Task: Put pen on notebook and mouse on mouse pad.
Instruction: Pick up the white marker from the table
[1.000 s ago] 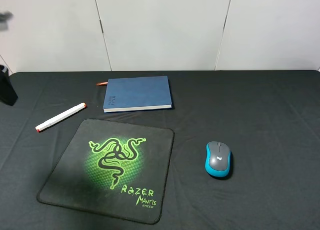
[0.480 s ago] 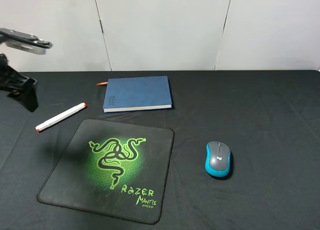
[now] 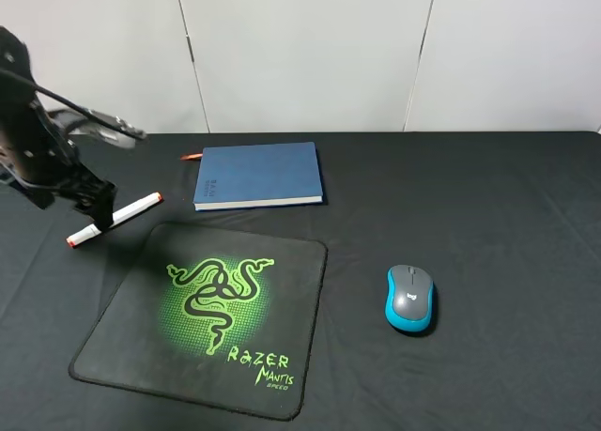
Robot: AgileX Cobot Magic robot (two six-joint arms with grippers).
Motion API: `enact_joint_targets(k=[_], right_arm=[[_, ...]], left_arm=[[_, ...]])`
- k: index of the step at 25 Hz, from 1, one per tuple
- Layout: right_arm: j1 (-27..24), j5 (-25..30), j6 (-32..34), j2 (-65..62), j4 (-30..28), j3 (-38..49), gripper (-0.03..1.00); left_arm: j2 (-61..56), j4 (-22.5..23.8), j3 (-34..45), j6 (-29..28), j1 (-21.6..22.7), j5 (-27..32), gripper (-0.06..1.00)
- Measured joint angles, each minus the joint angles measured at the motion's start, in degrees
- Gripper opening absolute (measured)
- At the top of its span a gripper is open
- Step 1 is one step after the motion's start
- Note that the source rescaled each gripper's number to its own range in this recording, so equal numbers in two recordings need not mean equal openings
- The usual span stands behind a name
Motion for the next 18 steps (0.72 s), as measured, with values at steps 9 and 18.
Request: enact_joint_targets(k=[9, 18], right_arm=[[0.00, 0.00, 0.00, 0.00, 0.00, 0.00, 1.00], [0.00, 0.00, 0.00, 0.00, 0.00, 0.00, 1.00]], left_arm=[[6.35, 0.00, -1.45, 2.90, 0.00, -4.23, 0.96], [9.02, -1.01, -1.48, 5.82, 0.00, -9.11, 0.95]])
